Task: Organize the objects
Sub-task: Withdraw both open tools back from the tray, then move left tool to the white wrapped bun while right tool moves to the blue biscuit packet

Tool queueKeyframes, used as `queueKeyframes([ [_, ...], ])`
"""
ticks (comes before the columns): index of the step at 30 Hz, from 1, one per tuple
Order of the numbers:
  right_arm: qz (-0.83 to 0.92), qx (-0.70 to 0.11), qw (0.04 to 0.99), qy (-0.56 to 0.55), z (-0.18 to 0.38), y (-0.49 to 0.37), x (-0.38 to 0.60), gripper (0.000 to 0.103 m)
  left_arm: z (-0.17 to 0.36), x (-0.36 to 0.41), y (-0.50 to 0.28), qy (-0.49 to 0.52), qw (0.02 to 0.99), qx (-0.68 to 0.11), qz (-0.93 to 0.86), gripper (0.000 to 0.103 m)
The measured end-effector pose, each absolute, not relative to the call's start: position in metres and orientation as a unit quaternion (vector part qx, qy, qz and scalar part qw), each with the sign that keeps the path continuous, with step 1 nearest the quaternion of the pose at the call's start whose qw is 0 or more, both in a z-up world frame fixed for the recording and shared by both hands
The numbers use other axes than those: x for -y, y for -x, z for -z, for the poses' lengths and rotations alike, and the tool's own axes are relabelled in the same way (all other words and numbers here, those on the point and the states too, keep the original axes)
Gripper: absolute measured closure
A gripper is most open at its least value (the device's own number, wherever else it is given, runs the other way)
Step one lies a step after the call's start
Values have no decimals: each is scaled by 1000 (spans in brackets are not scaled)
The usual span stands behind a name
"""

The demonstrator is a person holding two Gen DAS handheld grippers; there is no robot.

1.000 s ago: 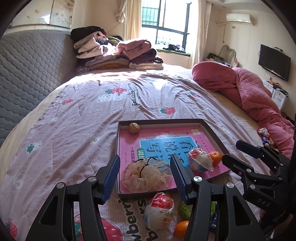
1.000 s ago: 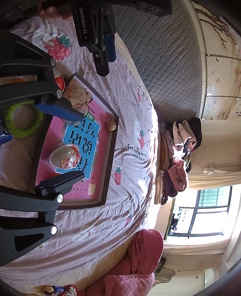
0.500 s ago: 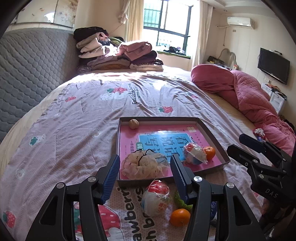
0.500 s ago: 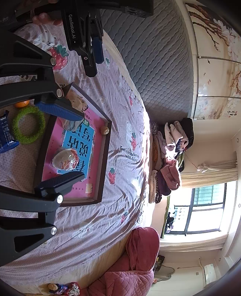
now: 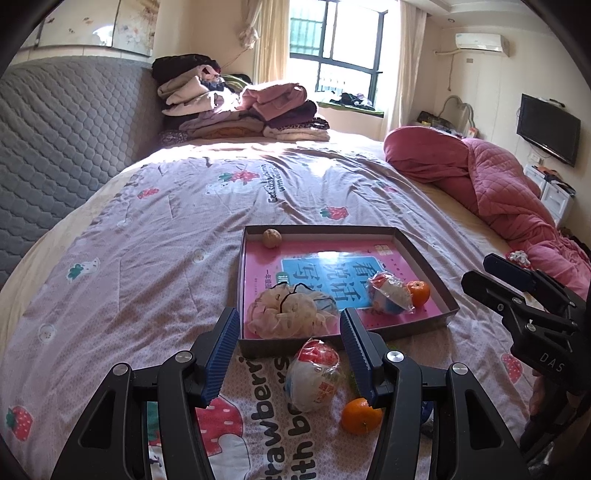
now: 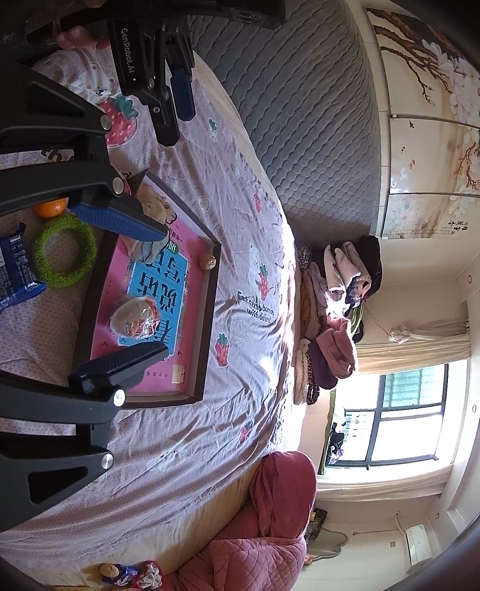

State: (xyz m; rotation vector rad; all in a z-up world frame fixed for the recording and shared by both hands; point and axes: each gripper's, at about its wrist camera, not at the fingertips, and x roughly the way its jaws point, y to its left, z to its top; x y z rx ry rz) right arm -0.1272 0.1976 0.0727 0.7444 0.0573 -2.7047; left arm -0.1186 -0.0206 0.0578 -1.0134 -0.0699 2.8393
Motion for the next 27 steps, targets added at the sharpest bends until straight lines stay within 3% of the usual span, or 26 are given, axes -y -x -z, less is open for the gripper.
queueKeyframes([
  [27,948,-18,173,-265,-69,106,-206,47,-30,-6,98,369,80,-7,-926,45],
])
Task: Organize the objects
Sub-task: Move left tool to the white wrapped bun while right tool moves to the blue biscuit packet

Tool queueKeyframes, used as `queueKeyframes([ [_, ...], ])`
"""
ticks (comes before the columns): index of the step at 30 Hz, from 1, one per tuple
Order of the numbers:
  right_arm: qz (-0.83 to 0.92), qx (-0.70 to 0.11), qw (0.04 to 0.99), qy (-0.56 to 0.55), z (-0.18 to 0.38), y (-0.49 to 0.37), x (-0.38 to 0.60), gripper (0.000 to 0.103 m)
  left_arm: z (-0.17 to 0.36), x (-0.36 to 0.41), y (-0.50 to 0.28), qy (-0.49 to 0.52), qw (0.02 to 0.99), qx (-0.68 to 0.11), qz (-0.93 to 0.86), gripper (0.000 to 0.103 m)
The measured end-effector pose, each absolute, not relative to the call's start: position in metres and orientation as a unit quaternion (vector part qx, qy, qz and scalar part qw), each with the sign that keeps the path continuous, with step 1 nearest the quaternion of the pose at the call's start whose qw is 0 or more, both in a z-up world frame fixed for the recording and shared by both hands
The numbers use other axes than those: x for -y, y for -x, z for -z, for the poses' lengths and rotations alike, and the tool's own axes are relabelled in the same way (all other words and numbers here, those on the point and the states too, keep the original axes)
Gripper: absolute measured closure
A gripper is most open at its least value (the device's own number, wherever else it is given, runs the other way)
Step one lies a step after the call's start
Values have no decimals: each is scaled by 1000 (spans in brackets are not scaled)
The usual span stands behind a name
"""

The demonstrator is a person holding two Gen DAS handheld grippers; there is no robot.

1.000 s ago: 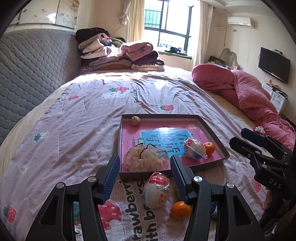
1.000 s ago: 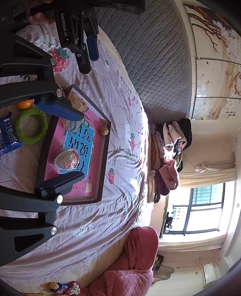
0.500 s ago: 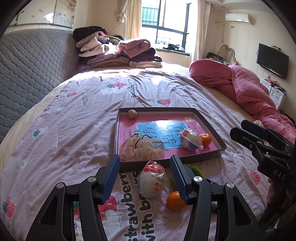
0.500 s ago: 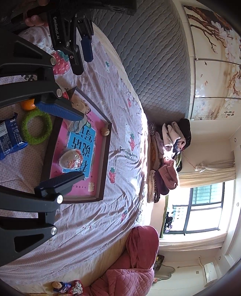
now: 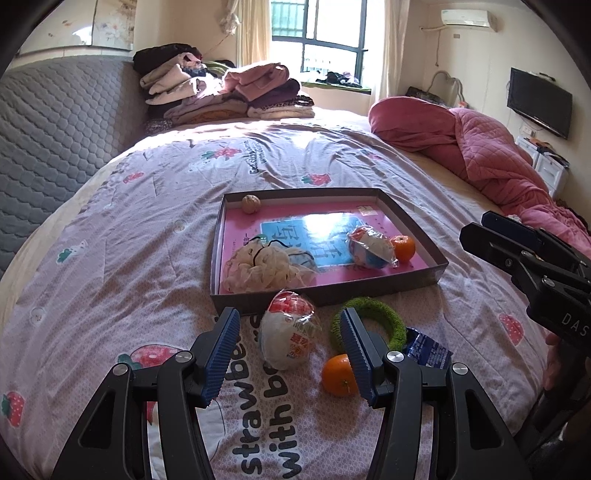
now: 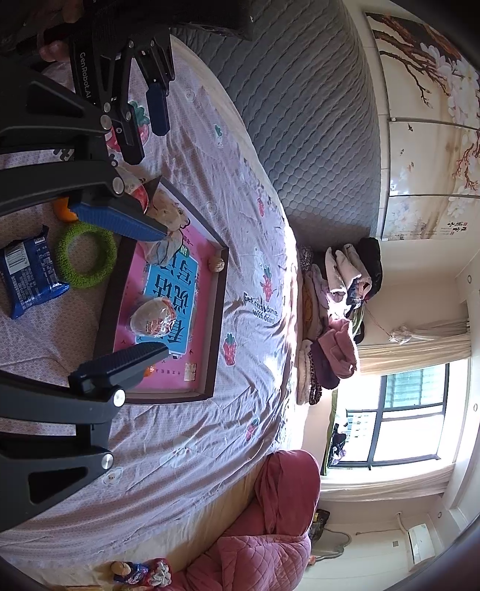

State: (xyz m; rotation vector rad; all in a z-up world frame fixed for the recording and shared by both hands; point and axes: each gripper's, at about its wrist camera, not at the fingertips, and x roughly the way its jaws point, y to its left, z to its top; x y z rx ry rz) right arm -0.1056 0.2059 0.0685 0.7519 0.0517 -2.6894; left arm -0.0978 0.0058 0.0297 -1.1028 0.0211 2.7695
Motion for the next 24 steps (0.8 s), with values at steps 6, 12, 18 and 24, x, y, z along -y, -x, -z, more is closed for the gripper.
queueKeyframes([
  [6,947,-20,175,-270,-66,104,-205,47,-22,-10,97,377,80,-15,-923,45],
  [12,944,-21,178,-277,-61,101,-204,46,-17,-11,97,385,81,-20,-919,45],
  [18,938,-27,185,-293,-49,96,-202,46,-12,-13,97,391,83,-26,-916,45],
  [24,930,-37,193,-311,-36,91,-197,46,-10,-15,95,395,88,-29,-914,45],
])
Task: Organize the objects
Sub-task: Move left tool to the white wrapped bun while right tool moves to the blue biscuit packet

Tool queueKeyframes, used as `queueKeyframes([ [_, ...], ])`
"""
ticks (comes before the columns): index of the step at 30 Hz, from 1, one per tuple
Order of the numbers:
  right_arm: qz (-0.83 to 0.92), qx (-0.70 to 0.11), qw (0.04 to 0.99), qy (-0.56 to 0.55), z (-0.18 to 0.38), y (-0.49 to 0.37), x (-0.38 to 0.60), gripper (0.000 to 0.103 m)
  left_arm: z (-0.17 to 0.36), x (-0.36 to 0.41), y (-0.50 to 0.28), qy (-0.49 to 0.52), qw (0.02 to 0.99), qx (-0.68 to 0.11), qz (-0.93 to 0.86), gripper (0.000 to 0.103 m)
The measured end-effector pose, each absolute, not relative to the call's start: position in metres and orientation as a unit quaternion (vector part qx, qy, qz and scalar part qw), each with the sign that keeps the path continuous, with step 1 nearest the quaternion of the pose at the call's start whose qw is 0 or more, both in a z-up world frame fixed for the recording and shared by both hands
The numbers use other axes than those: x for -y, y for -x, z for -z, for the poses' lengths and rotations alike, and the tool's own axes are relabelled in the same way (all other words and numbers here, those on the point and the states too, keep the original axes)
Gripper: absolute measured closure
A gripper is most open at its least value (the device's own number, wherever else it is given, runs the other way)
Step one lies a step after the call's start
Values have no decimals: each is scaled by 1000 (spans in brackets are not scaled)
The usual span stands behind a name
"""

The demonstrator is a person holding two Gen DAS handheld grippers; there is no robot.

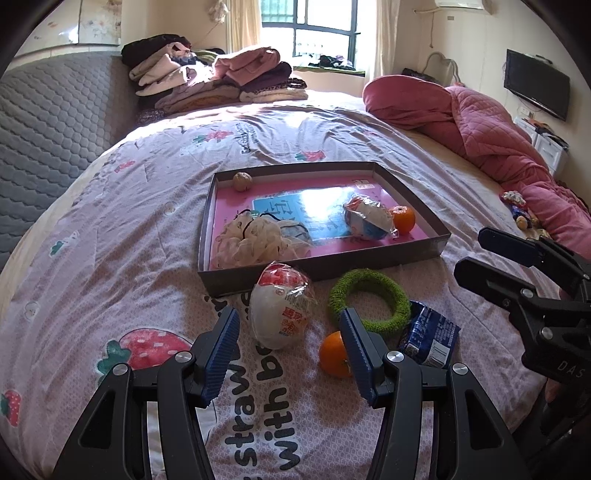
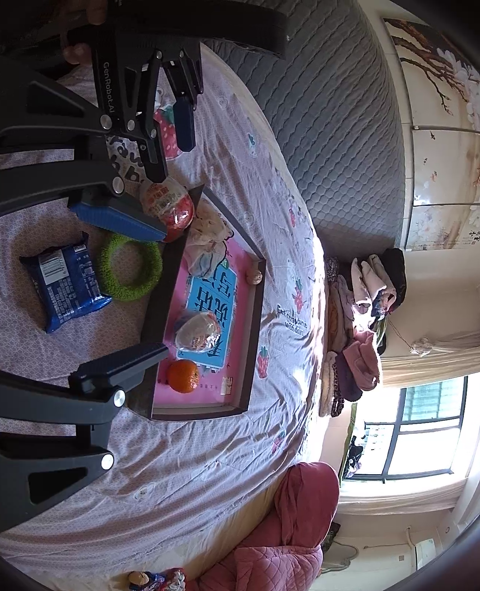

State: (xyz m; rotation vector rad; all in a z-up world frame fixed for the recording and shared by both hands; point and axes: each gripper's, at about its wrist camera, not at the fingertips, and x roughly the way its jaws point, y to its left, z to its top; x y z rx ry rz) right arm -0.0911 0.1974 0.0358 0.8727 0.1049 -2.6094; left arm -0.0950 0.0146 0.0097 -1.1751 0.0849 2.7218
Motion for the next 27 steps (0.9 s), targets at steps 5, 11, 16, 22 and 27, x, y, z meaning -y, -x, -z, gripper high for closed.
queueKeyframes([
  [5,923,-54,200,-324,-24,85,-191,42,-8,-14,93,397,90,-29,-913,45],
  [11,914,-66,202,-344,-9,80,-187,42,-6,-11,95,401,88,-26,-911,45],
  [16,907,-82,206,-357,2,78,-183,42,-4,-10,96,406,89,-23,-909,45],
  [22,898,-106,217,-368,11,75,-176,42,-2,-9,96,407,88,-23,-909,45],
  [27,895,-130,213,-371,17,74,-172,42,-1,-8,97,408,88,-22,-909,45],
])
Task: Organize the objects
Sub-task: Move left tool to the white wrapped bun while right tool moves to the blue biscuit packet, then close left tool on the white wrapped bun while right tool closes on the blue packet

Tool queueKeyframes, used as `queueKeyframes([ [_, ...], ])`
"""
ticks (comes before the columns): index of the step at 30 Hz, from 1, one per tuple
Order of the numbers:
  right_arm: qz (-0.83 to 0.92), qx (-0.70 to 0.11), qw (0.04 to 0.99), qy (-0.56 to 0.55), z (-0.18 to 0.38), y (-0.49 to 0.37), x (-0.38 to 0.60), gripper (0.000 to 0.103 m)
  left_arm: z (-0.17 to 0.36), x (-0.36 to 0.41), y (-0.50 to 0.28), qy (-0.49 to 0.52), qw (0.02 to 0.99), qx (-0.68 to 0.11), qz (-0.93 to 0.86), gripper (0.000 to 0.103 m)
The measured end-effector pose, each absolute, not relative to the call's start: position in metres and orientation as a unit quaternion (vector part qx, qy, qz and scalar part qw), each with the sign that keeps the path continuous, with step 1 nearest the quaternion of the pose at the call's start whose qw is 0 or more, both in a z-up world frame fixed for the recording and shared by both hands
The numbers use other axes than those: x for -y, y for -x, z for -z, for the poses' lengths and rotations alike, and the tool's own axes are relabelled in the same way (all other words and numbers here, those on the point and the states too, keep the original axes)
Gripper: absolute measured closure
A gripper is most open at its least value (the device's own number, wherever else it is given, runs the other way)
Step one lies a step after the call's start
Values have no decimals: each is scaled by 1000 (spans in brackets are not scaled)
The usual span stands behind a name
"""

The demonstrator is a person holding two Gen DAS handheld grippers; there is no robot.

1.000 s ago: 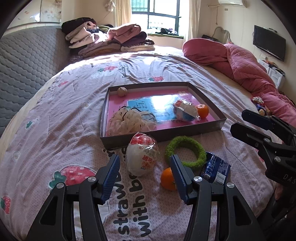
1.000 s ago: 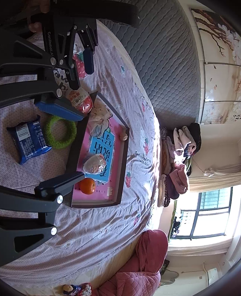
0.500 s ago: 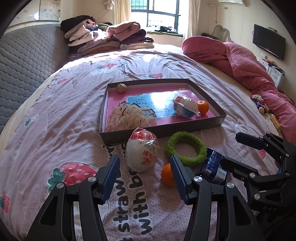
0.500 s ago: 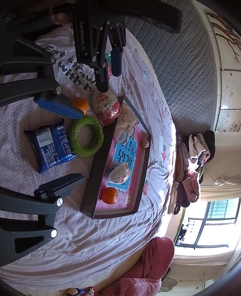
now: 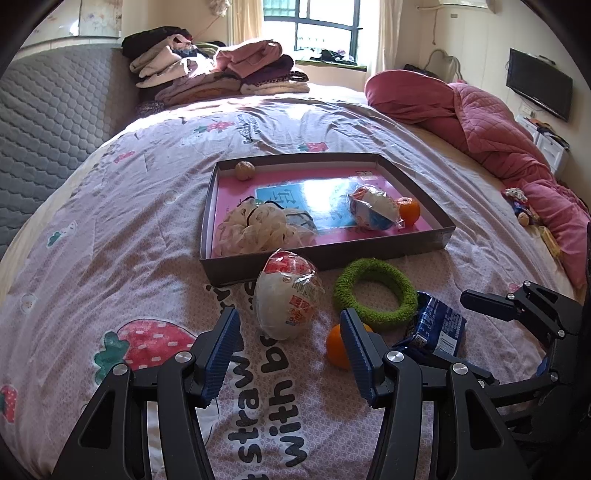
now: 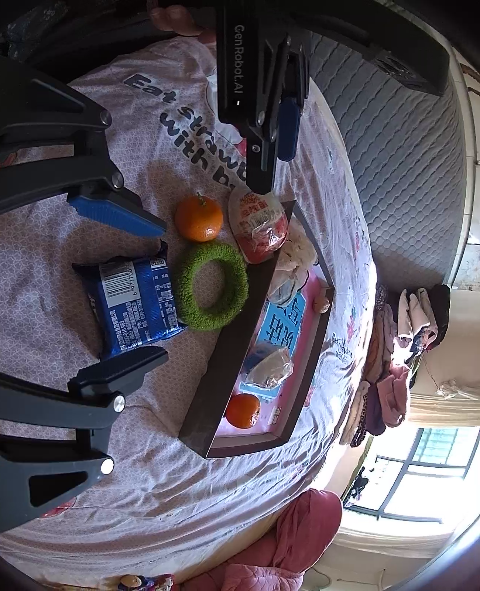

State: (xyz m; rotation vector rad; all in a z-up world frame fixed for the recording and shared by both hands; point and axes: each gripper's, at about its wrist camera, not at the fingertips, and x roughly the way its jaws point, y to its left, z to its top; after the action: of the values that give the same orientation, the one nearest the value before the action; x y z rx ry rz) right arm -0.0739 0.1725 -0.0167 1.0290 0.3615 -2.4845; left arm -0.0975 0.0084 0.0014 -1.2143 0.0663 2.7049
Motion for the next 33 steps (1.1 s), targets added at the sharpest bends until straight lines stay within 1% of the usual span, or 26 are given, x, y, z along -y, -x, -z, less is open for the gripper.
queueKeyframes([
  [14,884,-141,210,-394,33,84,-173,42,16,-6,111,418,85,-20,-904,45],
  [33,880,-126,209,-407,45,95,-175,40,32,-9,138,425,87,-16,-901,45],
])
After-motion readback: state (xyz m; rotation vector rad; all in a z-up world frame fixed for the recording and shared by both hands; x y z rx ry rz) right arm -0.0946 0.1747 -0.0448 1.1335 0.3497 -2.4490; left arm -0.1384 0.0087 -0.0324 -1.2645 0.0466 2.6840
